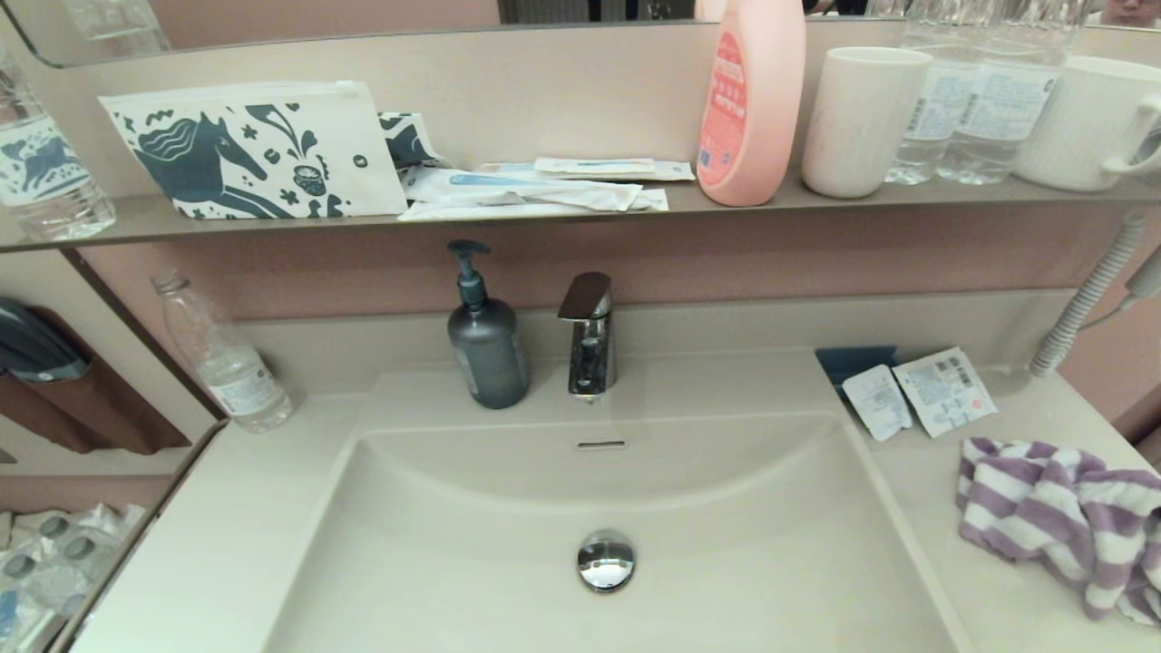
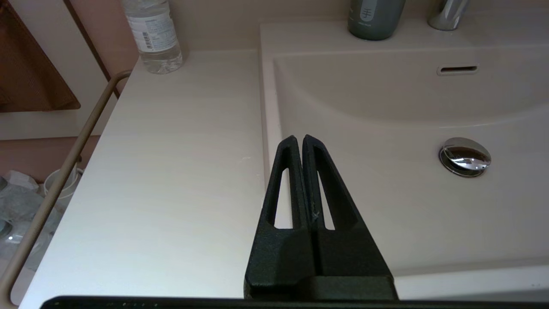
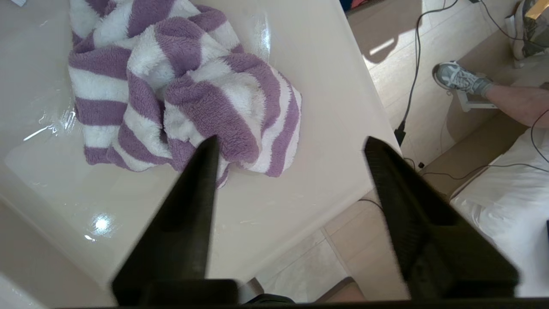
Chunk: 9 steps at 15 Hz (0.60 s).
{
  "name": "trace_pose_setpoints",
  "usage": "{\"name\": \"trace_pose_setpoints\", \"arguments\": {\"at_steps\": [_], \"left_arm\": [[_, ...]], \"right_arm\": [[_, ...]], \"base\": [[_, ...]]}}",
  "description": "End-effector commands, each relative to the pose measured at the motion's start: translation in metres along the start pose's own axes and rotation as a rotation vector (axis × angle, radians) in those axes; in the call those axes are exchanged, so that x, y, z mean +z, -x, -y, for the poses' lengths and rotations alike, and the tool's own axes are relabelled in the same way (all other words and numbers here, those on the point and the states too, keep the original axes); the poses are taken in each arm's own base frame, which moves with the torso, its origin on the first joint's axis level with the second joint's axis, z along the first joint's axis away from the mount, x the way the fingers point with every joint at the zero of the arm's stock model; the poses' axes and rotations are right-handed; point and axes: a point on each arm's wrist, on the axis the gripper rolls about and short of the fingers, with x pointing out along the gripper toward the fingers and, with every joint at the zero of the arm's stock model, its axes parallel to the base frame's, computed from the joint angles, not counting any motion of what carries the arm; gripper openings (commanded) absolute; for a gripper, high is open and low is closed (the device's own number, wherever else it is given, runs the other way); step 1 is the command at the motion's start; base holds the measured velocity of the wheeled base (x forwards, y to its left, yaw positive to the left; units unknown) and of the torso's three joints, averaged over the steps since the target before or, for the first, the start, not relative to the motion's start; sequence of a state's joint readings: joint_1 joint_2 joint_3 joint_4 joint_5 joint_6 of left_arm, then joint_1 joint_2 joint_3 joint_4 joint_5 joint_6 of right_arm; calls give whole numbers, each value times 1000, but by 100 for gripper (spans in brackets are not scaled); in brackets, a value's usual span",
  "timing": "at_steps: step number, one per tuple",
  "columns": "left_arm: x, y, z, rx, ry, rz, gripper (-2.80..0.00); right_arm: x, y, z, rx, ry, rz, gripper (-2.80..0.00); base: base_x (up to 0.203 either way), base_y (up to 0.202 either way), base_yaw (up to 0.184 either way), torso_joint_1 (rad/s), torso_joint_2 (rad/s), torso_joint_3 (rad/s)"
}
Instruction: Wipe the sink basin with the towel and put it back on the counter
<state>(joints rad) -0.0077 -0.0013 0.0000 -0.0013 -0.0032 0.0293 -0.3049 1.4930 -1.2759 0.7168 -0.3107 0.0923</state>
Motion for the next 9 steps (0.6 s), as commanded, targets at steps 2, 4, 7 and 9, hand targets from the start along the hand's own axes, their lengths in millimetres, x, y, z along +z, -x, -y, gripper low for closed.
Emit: {"name": "trace_pose_setpoints", "arguments": {"at_steps": [2,4,7,9], "left_arm": [[0,0,0,0,0,-1,-280],[0,0,0,0,0,-1,-280],[0,0,0,0,0,-1,-280],[0,0,0,0,0,-1,-280]], "right_arm": [[-9,9,3,22,-2,7,-280],[-15,21,4,68,2,28,-280],[-43,50,3,171,38,64,-280],[-78,76,10,237,60,128,-280]], "base": [[0,0,0,0,0,0],[0,0,0,0,0,0],[0,0,0,0,0,0],[0,0,0,0,0,0]]}}
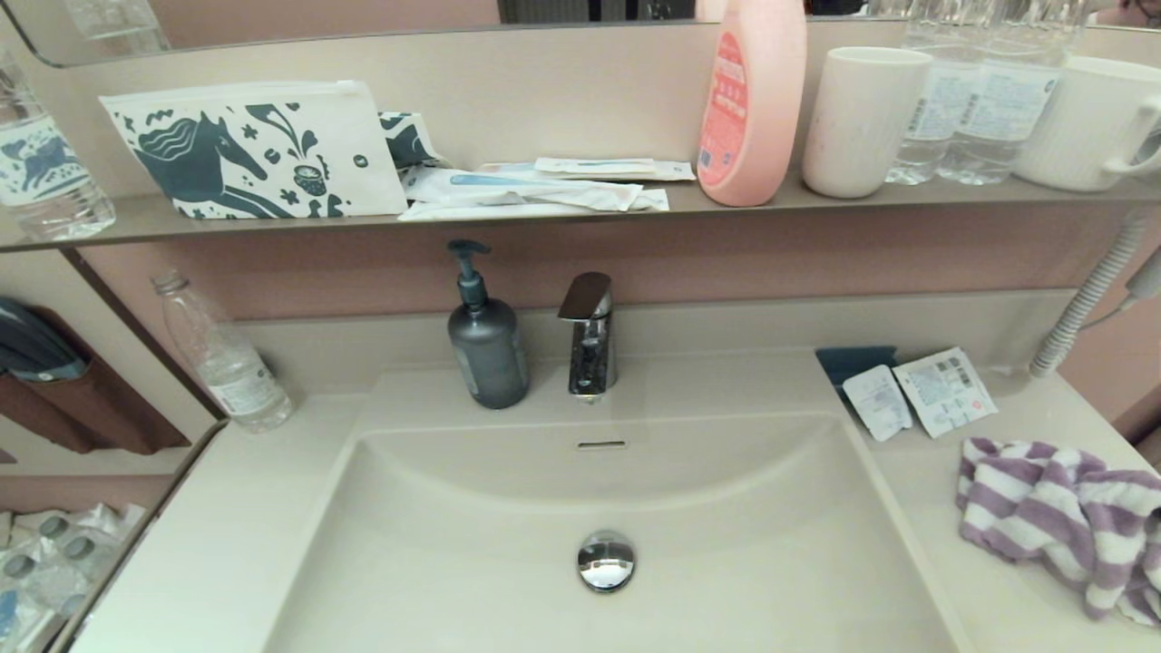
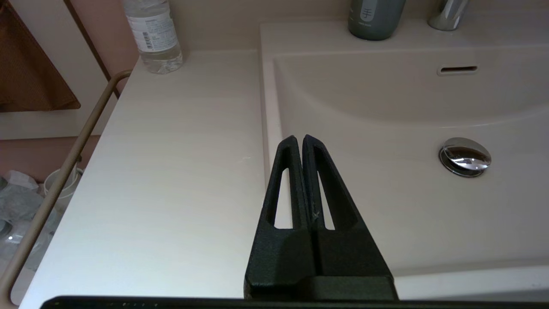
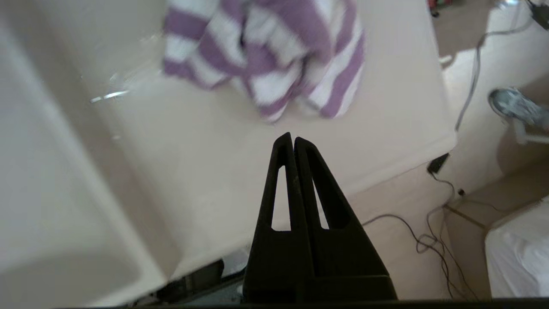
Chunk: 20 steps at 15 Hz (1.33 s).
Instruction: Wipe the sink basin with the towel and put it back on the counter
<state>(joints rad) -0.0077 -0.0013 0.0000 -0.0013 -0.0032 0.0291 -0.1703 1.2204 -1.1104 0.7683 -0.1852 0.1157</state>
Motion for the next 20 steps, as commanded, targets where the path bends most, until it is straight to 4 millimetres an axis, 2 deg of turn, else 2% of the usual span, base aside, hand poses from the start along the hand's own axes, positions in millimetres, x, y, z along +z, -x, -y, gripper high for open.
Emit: {"name": "trace_pose_setpoints", "arguments": {"at_steps": [1,4,6,8,10,12,14,18,20], "left_arm": [[0,0,0,0,0,-1,-280],[0,0,0,0,0,-1,-280],[0,0,0,0,0,-1,-280],[0,0,0,0,0,-1,-280],[0,0,0,0,-2,-1,-280],[0,0,0,0,0,-1,-280],[0,0,0,0,0,-1,-280],[0,0,0,0,-1,-1,-280],[0,0,0,0,-1,-1,-280]], "right_arm": [[-33,35,6,51,8,108,-280],[-88,73,21,129,8,215,-280],[-126,91,32,157,-2,302,-280],[-165,101,42,177,-16,410,-280],[-198,102,49,200,-25,505,-280],[-216,88,53,240,-16,551,-280],[-222,66,50,270,-1,592,-280],[-229,6,33,292,6,719,-280],[-234,-18,26,317,30,790,-280]], "base": [[0,0,0,0,0,0],[0,0,0,0,0,0],[0,0,0,0,0,0],[0,0,0,0,0,0],[0,0,0,0,0,0],[0,0,0,0,0,0],[0,0,0,0,0,0],[0,0,0,0,0,0],[0,0,0,0,0,0]]}}
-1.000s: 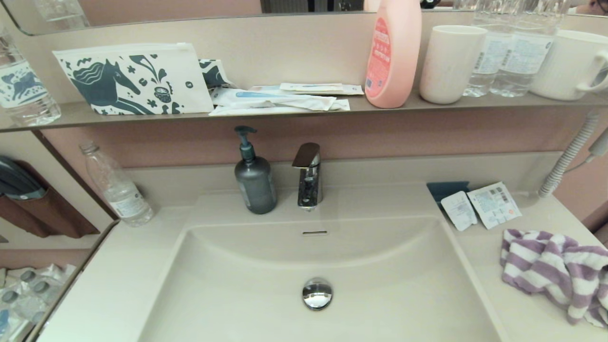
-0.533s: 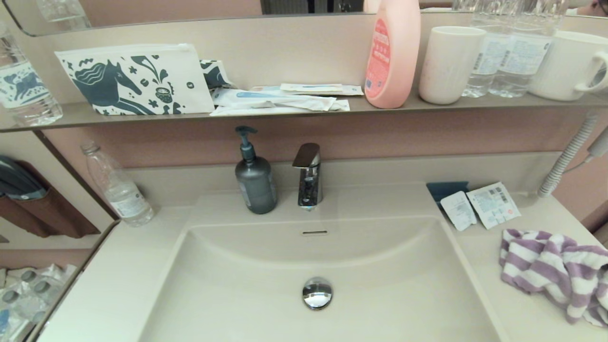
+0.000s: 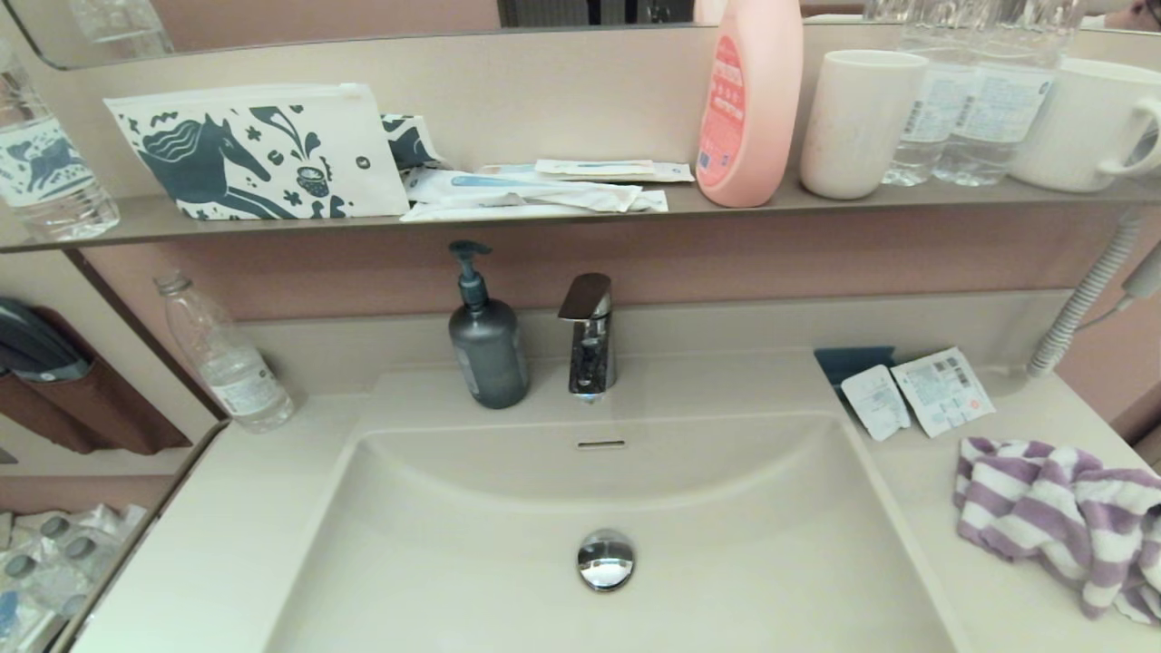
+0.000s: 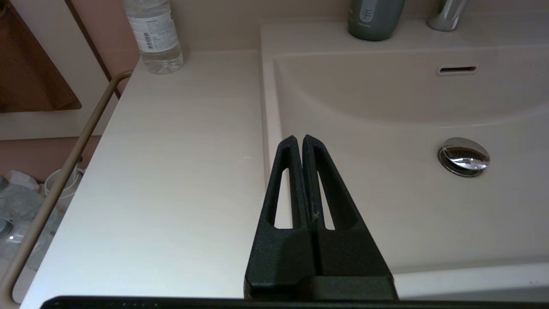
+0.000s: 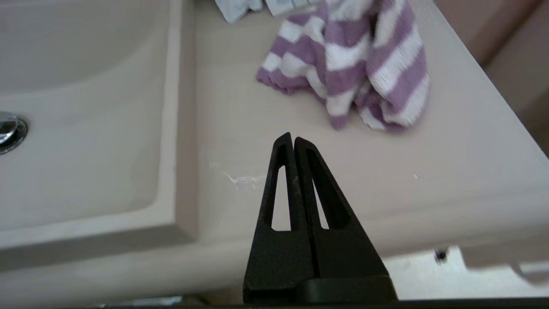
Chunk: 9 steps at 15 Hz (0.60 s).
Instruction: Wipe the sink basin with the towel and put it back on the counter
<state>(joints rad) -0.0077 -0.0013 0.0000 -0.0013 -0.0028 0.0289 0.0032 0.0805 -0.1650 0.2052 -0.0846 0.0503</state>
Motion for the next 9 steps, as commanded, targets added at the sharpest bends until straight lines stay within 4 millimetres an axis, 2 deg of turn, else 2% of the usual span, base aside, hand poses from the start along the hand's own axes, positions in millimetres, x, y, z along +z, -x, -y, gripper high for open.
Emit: {"name": "trace_pose_setpoints", "arguments": {"at_steps": [1,3,9], "left_arm": [[0,0,0,0,0,-1,-280],[0,0,0,0,-2,-1,-280],[0,0,0,0,0,-1,-280]], "right_arm": [[-13,-5,0,25,3,90,-280],[-26,-9,-1,63,51,90,-280],[-25,-9,-1,85,58,107,-280]], "base": [[0,0,0,0,0,0],[0,0,0,0,0,0],[0,0,0,0,0,0]]}}
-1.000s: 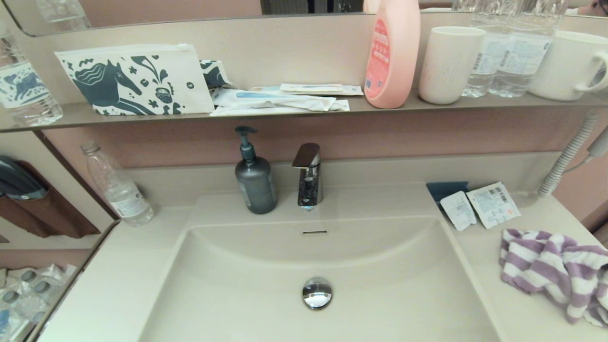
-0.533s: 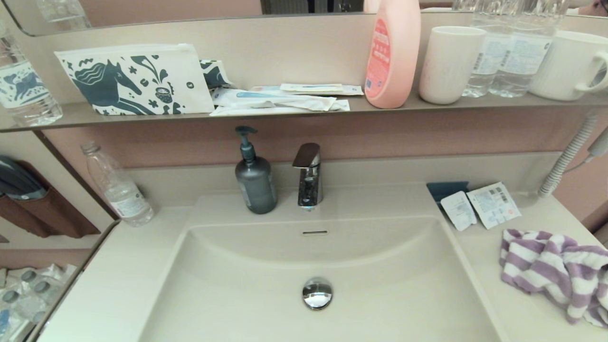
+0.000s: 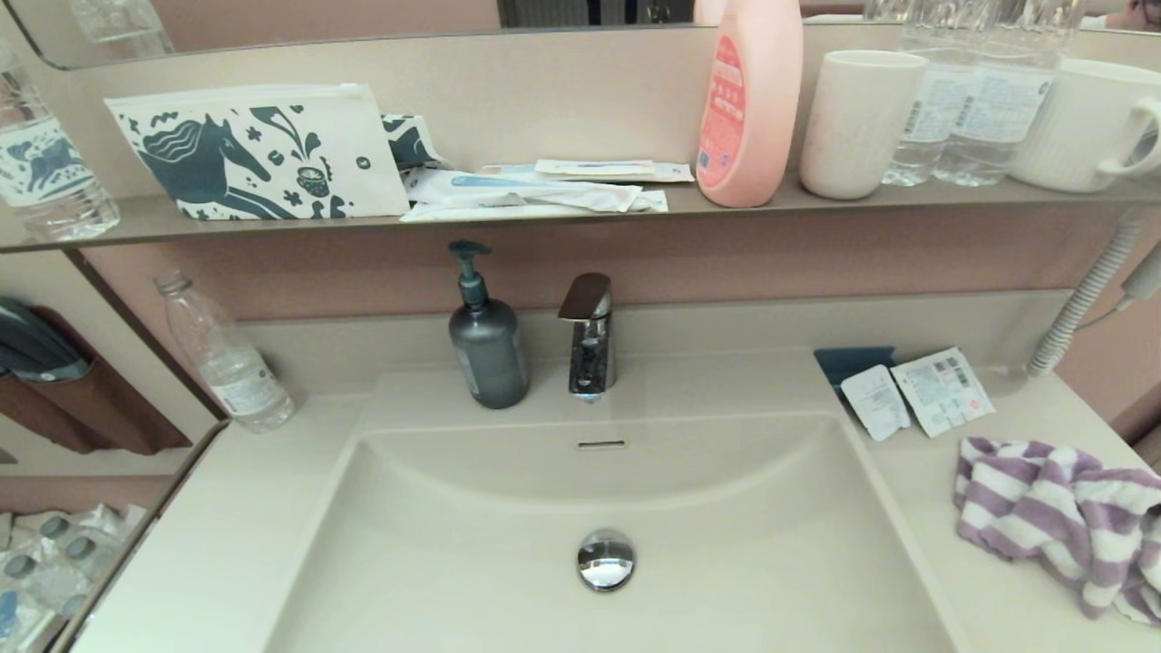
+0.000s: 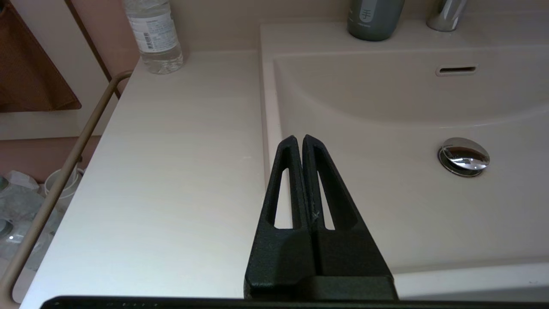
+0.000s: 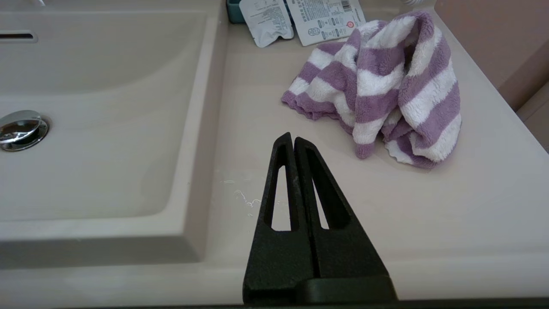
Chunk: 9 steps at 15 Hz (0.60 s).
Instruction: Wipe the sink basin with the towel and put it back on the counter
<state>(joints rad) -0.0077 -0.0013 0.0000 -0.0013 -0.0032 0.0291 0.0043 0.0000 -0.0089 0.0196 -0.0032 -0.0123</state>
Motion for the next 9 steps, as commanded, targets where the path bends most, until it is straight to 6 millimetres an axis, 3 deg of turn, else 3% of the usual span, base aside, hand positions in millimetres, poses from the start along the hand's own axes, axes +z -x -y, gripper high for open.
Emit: {"name": "trace_pose_setpoints", "arguments": {"at_steps": [1,9], "left_arm": [[0,0,0,0,0,-1,-280],[0,0,0,0,0,-1,-280]], "right_arm": [[0,0,0,0,-2,-2,-280],[0,0,0,-1,-25,-2,-280]], "base": [[0,0,0,0,0,0],[0,0,0,0,0,0]]}}
